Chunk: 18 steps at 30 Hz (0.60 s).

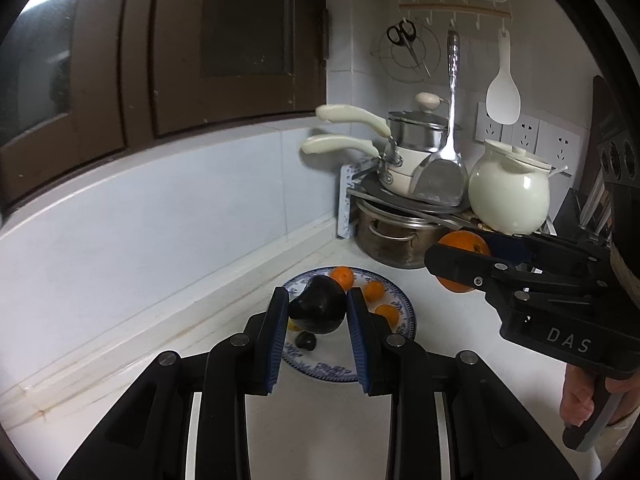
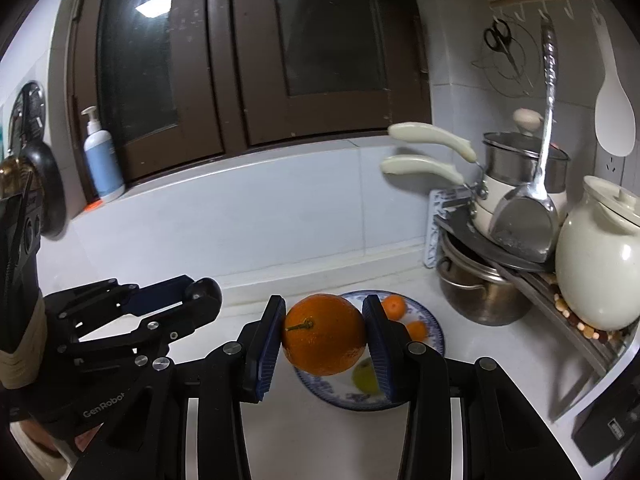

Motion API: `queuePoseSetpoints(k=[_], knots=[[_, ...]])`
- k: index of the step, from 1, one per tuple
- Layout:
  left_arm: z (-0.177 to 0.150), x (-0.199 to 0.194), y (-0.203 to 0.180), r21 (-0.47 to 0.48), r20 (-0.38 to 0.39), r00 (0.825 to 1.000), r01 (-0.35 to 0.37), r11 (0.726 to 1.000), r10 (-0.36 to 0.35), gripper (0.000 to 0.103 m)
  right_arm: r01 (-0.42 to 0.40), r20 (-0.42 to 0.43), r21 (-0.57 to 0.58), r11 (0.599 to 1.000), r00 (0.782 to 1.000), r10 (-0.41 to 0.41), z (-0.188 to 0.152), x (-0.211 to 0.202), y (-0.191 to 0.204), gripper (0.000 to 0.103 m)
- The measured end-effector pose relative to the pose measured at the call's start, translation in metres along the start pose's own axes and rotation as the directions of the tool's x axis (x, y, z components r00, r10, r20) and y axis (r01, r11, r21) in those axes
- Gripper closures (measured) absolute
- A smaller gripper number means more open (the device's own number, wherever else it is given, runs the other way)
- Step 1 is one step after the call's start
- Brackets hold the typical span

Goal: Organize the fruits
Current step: 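Carry the plum in the left tool while the right tool carries the orange to the plate, then open the left tool to drop the plum on the plate while the right tool releases the orange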

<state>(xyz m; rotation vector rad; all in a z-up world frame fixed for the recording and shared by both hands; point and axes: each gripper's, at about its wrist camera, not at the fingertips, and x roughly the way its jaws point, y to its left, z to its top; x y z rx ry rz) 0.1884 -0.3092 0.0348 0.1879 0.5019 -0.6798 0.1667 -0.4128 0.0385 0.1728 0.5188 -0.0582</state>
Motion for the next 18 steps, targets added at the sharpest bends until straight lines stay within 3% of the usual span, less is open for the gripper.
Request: queuePoseSetpoints(k=[12,18], knots=[[0.007,0.059,-0.010,-0.012,-0.064,0.997,0.035,0.999,-0.036,0.074,0.032,-0.045,0.040,0.999,0.999,-0.030,0.000,0.042,-0.045,0.062],[-0.003,0.099,-0.008,-0.023,-0.123,0.990,0.065,0.998,-0.067,0.074,0.027,-0.110,0.071,0.997,0.994,-0.019,-0.009,0.079,-0.065,0.062]])
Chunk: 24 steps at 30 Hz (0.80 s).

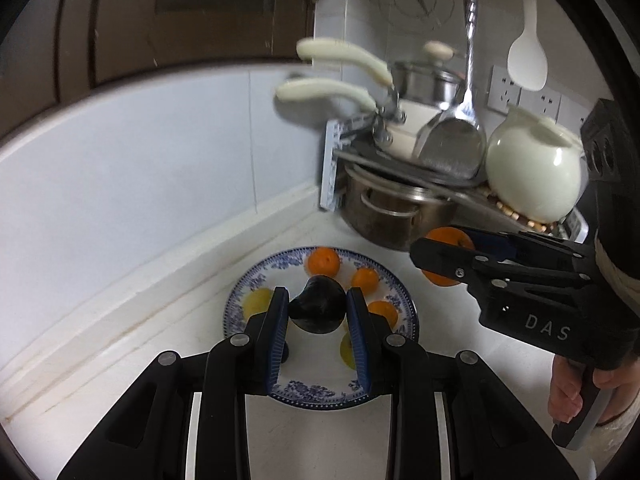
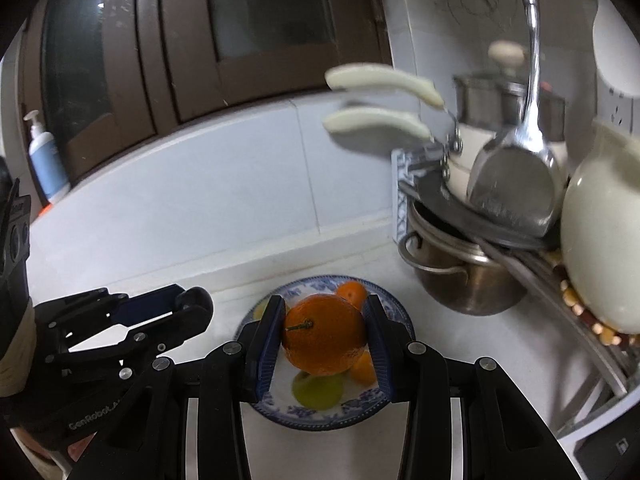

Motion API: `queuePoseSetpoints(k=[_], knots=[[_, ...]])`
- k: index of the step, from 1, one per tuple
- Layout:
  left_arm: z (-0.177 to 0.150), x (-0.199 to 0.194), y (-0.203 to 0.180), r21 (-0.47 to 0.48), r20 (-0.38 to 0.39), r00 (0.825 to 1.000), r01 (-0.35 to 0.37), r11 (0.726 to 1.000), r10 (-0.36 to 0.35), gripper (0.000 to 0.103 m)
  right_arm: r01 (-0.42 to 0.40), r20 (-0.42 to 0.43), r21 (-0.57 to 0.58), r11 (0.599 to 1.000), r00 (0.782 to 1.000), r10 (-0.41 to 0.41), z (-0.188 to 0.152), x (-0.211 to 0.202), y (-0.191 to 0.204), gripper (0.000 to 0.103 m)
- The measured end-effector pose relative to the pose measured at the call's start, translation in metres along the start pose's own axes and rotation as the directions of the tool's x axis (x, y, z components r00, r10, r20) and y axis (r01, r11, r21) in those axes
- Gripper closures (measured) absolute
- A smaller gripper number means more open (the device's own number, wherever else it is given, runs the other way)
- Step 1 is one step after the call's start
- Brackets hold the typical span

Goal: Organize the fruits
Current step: 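Open the left tool to drop the plum on the plate while the right tool releases the orange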

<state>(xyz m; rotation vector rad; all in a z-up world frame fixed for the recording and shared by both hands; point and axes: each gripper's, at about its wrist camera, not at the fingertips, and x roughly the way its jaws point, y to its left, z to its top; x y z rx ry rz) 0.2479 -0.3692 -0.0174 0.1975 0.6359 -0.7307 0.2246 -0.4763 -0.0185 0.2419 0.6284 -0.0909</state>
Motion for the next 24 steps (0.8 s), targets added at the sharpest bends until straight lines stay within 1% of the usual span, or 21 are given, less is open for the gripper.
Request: queuePoseSetpoints(k=[7,12,13,14,16,17,18,21,24], knots=[[-0.007,0.042,0.013,-0.021,-0.068,0.998,0.016,1.000,-0.018,0.074,-0.026,-0.079,0.016,1.000,0.996,0.027,-0.004,0.046,-0.013,0.062],[-0.011,0.065,0.018,-0.022,-0.107,0.994,0.021,1.000,-0.024,0.073,-0.028,-0.105,0.024,0.999,0.994,0.030,-0.008,0.065,-0.018,0.062],[-0.012,0.068,0.019,-0.020,-0.117,0.993,0.019,1.000,-0.021,0.072,-0.029,-0.109,0.025,0.999,0.994,0.031,-0.009,0.068,-0.017,0.062],[-0.012,0.069,0.019,-0.017,-0.122,0.992,0.017,1.000,-0.019,0.065,-0.028,-0.113,0.025,0.999,0.993,0.031,-0.009,0.071,-0.018,0.062],[-0.013,0.070,0.021,-0.014,-0.123,0.992,0.008,1.000,-0.010,0.057,-0.028,-0.117,0.027,0.999,0.993,0.031,-0.009,0.075,-0.018,0.062],[-0.014,0.068,0.022,-0.012,-0.121,0.993,0.004,1.000,-0.006,0.057,-0.030,-0.120,0.028,0.999,0.992,0.033,-0.009,0.077,-0.018,0.062],[-0.015,0.067,0.024,-0.012,-0.119,0.993,-0.009,1.000,0.008,0.057,-0.030,-0.120,0.029,0.999,0.992,0.033,-0.009,0.078,-0.018,0.062],[-0.014,0.060,0.033,-0.014,-0.124,0.989,-0.080,0.997,0.078,0.057,-0.032,-0.124,0.020,0.999,0.992,0.034,-0.010,0.081,-0.014,0.062],[-0.013,0.049,0.045,-0.035,-0.103,0.988,-0.122,0.992,0.118,0.057,-0.031,-0.124,0.008,1.000,0.992,0.031,-0.010,0.084,-0.009,0.062]])
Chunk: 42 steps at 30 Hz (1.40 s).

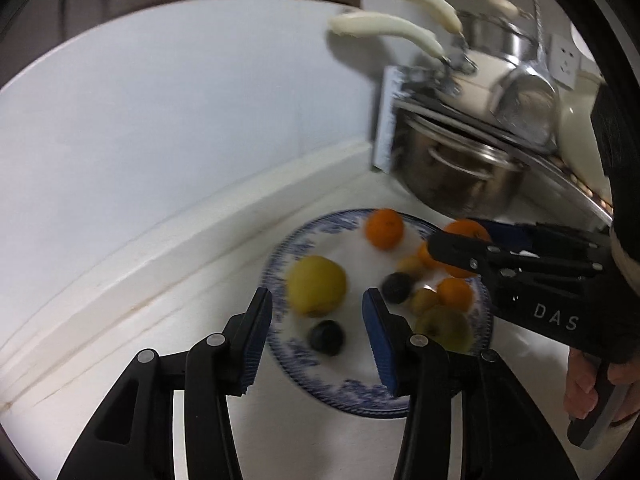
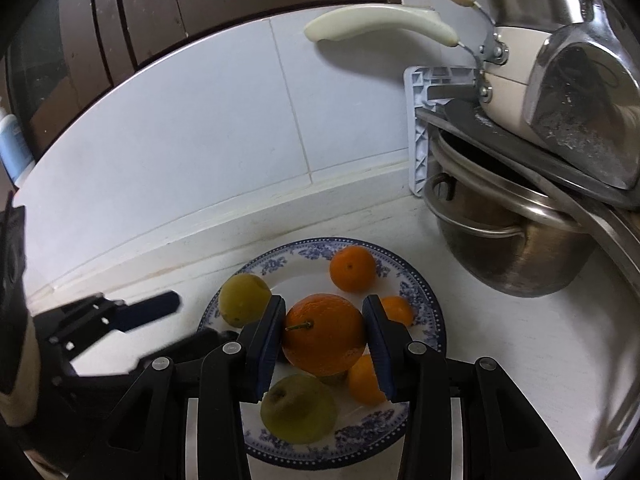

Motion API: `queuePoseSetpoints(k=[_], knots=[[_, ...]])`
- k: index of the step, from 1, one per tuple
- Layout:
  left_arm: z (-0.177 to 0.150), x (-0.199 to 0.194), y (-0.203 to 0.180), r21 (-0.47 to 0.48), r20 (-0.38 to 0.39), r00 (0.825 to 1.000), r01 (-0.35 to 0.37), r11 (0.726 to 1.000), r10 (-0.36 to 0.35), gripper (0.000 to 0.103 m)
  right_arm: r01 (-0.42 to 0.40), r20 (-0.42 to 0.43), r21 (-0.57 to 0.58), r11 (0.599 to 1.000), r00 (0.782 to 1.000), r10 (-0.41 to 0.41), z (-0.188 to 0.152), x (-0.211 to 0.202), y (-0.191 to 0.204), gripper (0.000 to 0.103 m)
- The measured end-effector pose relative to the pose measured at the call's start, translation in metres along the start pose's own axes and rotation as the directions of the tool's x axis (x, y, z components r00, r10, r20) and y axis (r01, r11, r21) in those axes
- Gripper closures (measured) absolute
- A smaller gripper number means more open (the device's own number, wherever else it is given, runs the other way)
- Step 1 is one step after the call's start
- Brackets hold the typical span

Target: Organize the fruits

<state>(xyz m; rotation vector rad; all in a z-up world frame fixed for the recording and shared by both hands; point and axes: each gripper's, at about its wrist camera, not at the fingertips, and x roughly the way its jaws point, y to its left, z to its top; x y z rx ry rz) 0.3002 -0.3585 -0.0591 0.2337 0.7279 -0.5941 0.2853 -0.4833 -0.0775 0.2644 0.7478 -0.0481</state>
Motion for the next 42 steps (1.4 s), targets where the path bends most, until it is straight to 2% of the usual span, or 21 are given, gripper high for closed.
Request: queuePoseSetpoints(k=[4,5,6,7,11,16,24,28,31,35,37,38,42], knots=[[-0.001,-0.011,0.009,-0.013,0.017,1.000,-0.015,1.000,0.015,0.055,-0.019,-0.005,-0.029,0.999,1.000,0.019,0.001,0.004,0.010,0.061],[-0.002,-0.015,0.011,-0.010,0.021,1.000,-0.020,1.000,0.020,0.055,-0.026,0.004,-0.039,0.999,1.000,0.026,0.001,0.002,0.013,0.053],[-0.004,-0.019,0.011,-0.007,0.028,0.999,-0.026,1.000,0.027,0.055,-0.020,0.018,-0.045,0.999,1.000,0.020,0.001,0.000,0.016,0.041],[-0.005,-0.022,0.012,-0.006,0.032,0.999,-0.034,0.999,0.034,0.055,-0.014,0.039,-0.052,0.999,0.999,0.016,0.000,-0.005,0.019,0.038],[-0.007,-0.039,0.017,-0.010,0.054,0.997,-0.055,0.998,0.055,0.052,0.027,0.088,-0.073,0.997,0.996,-0.021,-0.004,-0.028,0.025,0.037],[-0.013,-0.068,0.016,0.016,0.104,0.991,-0.082,0.997,0.080,0.049,0.082,0.135,-0.044,0.996,0.988,-0.075,-0.015,-0.063,0.030,0.036],[-0.026,-0.121,0.019,0.024,0.187,0.978,-0.101,0.995,0.094,0.044,0.102,0.180,-0.037,0.994,0.979,-0.094,-0.040,-0.112,0.047,0.030],[-0.032,-0.145,0.024,0.019,0.213,0.968,-0.137,0.990,0.130,0.044,0.139,0.208,-0.055,0.989,0.970,-0.124,-0.051,-0.135,0.058,0.030],[-0.038,-0.163,0.027,0.020,0.235,0.961,-0.151,0.988,0.142,0.044,0.174,0.229,-0.044,0.984,0.960,-0.159,-0.060,-0.153,0.067,0.025],[-0.049,-0.189,0.032,0.023,0.245,0.959,-0.156,0.988,0.145,0.031,0.198,0.248,-0.037,0.979,0.951,-0.183,-0.071,-0.175,0.079,0.024],[-0.055,-0.202,0.035,0.011,0.248,0.954,-0.178,0.984,0.170,0.026,0.207,0.254,-0.026,0.978,0.947,-0.194,-0.077,-0.186,0.084,0.020],[-0.059,-0.207,0.037,0.009,0.250,0.952,-0.186,0.982,0.178,0.024,0.212,0.257,-0.022,0.977,0.946,-0.199,-0.081,-0.192,0.088,0.017],[-0.074,-0.230,0.040,-0.013,0.259,0.949,-0.184,0.983,0.182,0.018,0.221,0.261,-0.027,0.975,0.943,-0.206,-0.092,-0.212,0.102,0.016]])
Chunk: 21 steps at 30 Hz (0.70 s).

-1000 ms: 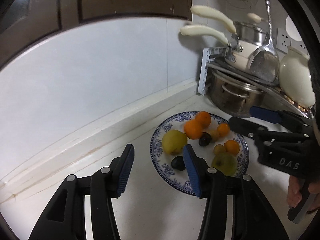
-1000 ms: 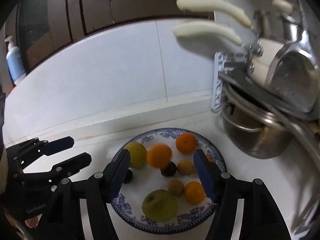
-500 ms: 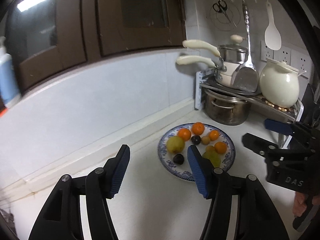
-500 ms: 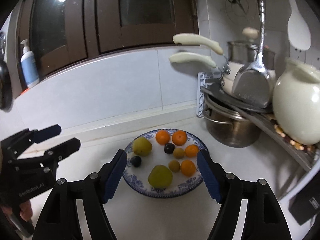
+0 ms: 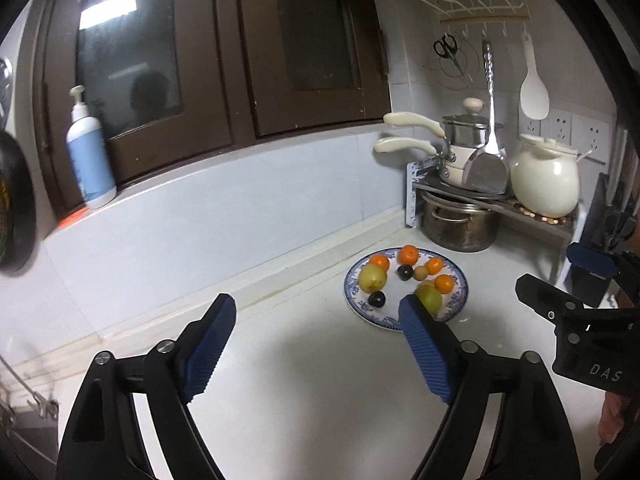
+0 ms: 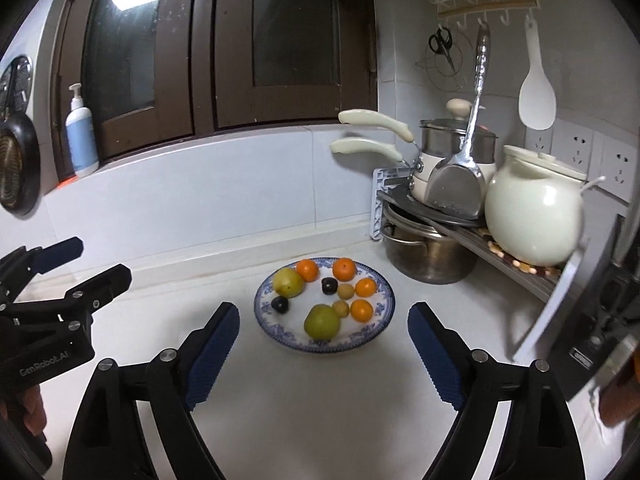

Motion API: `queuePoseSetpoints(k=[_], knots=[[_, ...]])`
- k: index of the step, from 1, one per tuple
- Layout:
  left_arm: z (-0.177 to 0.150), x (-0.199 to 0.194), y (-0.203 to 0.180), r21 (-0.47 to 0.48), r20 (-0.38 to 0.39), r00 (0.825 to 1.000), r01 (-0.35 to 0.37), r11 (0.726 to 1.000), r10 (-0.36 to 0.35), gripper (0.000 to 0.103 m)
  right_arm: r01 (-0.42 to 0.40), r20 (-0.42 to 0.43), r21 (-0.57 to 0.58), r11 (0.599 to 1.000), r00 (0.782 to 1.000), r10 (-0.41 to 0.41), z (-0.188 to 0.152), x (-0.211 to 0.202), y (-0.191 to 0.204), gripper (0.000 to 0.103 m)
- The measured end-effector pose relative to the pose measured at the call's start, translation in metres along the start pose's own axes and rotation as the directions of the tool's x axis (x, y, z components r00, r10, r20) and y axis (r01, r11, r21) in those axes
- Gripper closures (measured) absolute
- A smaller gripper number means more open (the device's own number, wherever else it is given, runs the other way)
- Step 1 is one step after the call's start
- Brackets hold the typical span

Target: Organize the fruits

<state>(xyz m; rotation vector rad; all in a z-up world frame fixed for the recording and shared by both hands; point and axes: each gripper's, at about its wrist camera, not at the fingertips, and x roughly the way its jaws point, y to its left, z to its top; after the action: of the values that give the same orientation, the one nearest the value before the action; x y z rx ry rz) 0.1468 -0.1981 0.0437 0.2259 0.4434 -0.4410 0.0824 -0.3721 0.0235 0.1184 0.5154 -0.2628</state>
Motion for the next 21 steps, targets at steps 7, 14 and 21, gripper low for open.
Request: queuePoseSetpoints(k=[7,14,21], knots=[[-0.016,-0.038,0.010,-0.019,0.007,1.000,-0.010,1.000,0.010,0.006,0.011,0.004,0.006,1.000,1.000,-0.011,-0.011,-0.039,0.015,0.013],[-0.029,-0.066,0.020,-0.045,-0.012,1.000,0.001,0.999,-0.001,0.002,-0.006,-0.013,0.001,1.000,1.000,0.006,-0.023,-0.065,0.030,0.012],[-0.042,-0.084,0.027,-0.037,-0.016,1.000,-0.012,0.999,0.011,0.000,-0.001,-0.023,0.023,1.000,1.000,0.002,-0.032,-0.082,0.039,0.012]])
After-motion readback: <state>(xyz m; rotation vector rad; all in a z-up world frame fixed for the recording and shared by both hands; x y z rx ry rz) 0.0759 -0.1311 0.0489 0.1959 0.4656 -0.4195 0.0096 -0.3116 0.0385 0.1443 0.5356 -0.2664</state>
